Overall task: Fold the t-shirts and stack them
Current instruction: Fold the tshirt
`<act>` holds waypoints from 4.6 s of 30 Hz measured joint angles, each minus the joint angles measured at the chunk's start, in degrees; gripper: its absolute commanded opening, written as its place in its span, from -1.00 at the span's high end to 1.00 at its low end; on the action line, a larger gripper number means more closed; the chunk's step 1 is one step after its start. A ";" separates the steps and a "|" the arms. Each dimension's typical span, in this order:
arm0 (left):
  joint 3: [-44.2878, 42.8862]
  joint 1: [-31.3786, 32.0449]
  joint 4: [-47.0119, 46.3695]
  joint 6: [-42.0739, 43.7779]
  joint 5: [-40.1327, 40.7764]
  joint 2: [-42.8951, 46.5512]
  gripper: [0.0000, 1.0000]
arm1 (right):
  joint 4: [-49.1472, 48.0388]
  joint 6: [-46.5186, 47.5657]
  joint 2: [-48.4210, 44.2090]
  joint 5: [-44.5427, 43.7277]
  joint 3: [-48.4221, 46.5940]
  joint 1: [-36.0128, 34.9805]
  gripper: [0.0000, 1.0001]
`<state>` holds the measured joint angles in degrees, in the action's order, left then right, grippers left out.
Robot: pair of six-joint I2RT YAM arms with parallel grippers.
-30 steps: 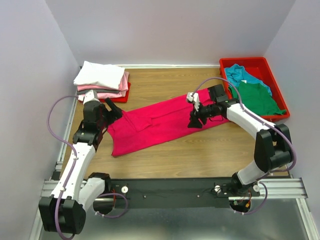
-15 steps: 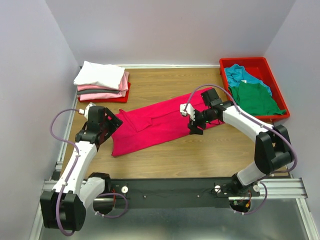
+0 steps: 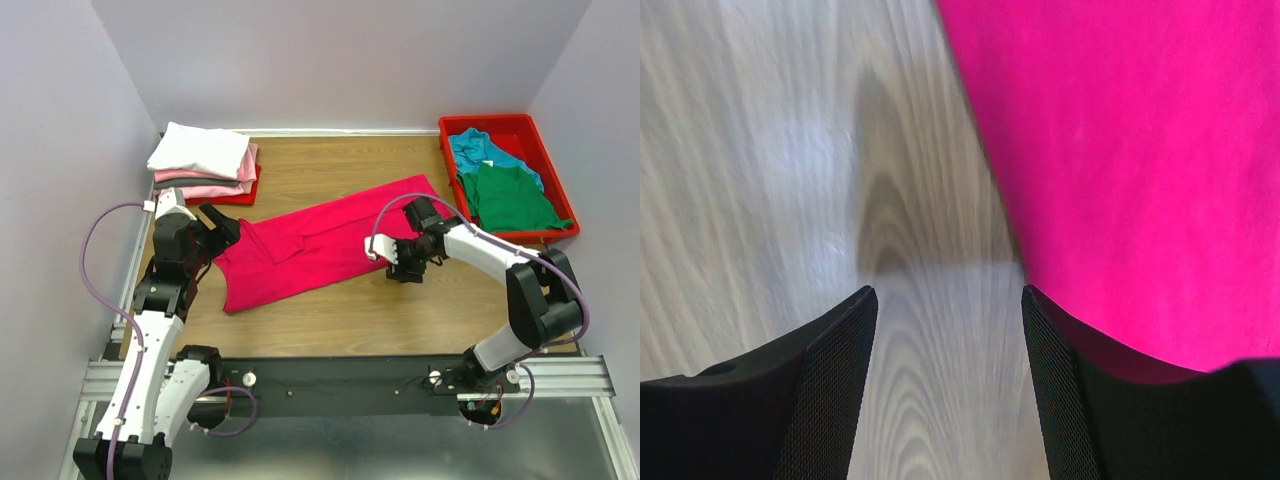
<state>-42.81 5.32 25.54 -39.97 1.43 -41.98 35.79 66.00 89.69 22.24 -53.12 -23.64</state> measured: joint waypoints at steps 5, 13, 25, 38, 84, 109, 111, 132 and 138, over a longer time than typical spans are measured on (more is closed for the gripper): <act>1.53 0.00 -1.29 1.16 -3.37 -1.05 -0.72 | -3.04 -0.44 -0.31 -6.95 2.12 0.00 -0.29; 2.14 0.00 -1.62 2.51 -5.35 -1.53 -0.72 | -7.10 -1.01 -0.11 -11.37 2.14 0.26 -0.27; 3.23 0.00 -2.49 3.61 -8.00 -1.27 -0.71 | -12.15 -1.79 3.76 -12.31 1.70 1.62 0.80; 4.52 0.00 -4.63 4.11 -11.02 -1.22 -0.71 | -0.63 -1.55 -9.81 -7.72 11.76 -2.99 0.99; 6.73 0.00 -10.05 8.55 -19.06 11.78 -0.72 | 1.09 -57.05 54.99 22.49 -68.08 -11.28 0.94; 9.51 0.00 -16.55 7.93 -23.17 5.84 -0.69 | -2.99 -64.70 55.93 3.63 -75.23 8.46 0.70; 9.86 0.00 -17.92 7.43 -23.47 3.85 -0.63 | -3.32 -65.24 57.66 2.58 -78.44 8.20 0.62; -15.21 7.19 -27.08 4.59 -7.91 -48.70 -0.26 | -2.69 -36.89 20.96 7.34 -45.09 9.09 -0.68; -16.85 9.38 -25.38 6.82 -3.52 -49.24 -0.28 | -2.86 -31.34 2.58 -3.13 -15.63 -3.74 -0.68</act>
<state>-59.66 14.70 0.16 -33.15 -2.09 -91.22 32.93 34.65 92.27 19.11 -68.75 -27.38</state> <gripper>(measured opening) 0.636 0.840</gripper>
